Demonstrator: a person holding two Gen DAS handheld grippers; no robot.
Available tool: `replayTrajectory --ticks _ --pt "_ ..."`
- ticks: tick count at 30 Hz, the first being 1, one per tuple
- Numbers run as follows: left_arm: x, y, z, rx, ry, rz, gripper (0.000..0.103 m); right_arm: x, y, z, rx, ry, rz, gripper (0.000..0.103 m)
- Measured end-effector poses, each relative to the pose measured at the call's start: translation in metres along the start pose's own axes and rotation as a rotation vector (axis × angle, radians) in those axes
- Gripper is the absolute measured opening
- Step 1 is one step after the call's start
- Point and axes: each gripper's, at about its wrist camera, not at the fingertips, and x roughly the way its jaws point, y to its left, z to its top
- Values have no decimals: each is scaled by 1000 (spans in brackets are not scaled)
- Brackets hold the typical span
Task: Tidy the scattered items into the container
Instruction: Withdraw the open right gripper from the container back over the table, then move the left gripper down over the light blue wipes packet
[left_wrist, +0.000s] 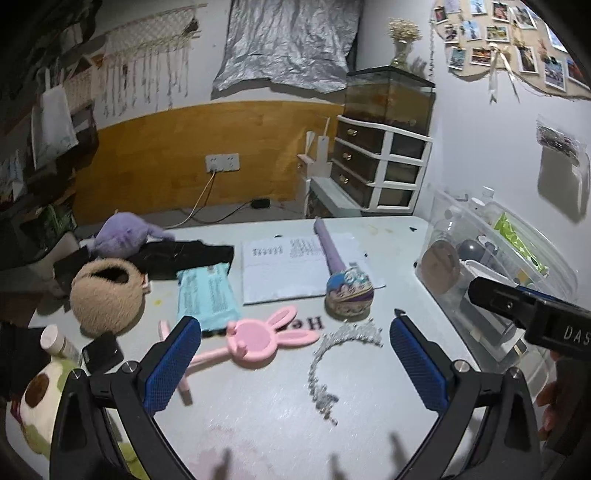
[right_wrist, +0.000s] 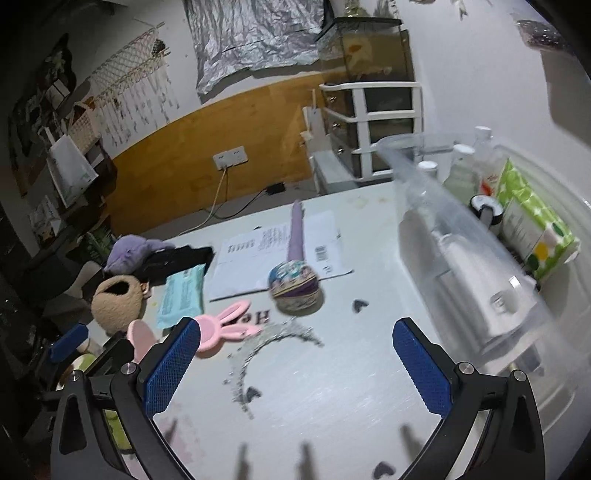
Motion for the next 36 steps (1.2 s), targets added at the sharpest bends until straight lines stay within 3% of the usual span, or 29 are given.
replayTrajectory --ticks 7,19,24,29,32,34,36 --pt "-13 29 -7 -41 19 -28 103 6 22 -8 25 44 15 103" --pt "-14 73 -11 -80 50 35 103 24 68 -16 -2 101 107 103" --pt "-2 87 -6 -89 56 34 101 33 83 -14 -30 118 129 103" --pt "25 104 5 -116 85 24 99 38 86 -8 -39 104 99 103" --pt "45 116 16 -137 96 30 99 44 83 -4 -29 110 88 89" --pt "63 125 27 -124 96 52 95 51 80 -2 -21 132 79 69" --pt "83 134 38 -96 101 76 93 60 78 -2 -6 162 79 56"
